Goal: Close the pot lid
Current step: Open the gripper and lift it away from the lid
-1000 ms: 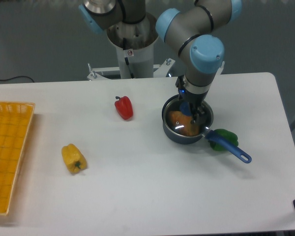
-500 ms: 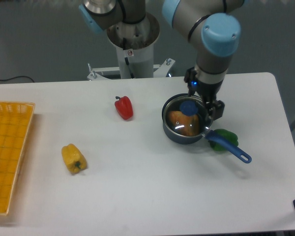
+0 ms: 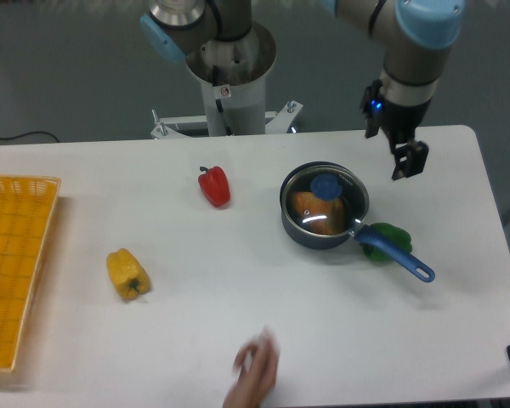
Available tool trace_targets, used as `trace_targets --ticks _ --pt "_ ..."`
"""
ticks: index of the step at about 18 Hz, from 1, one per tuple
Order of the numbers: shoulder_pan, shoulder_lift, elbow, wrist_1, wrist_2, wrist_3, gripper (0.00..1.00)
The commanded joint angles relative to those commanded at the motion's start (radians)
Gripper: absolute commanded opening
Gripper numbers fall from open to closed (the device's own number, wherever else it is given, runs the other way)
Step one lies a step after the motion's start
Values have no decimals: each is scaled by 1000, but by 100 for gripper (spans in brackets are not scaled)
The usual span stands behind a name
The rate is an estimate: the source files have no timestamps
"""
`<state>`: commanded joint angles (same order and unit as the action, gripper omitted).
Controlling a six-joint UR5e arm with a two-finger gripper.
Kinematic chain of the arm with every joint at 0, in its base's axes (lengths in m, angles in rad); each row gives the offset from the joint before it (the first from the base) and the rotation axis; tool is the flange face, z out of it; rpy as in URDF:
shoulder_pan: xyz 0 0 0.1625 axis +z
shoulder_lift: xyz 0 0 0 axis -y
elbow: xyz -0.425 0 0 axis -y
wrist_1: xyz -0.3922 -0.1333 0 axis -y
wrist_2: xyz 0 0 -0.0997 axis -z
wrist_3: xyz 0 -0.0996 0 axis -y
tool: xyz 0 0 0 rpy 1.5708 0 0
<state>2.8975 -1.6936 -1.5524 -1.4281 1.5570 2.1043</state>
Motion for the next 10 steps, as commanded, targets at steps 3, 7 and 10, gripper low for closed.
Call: trace_targets --ticks 3,7,10 --pt "52 15 -14 -2 -3 77 100" --pt "95 32 -40 3 -6 135 100" --pt "98 40 -57 9 -6 155 100"
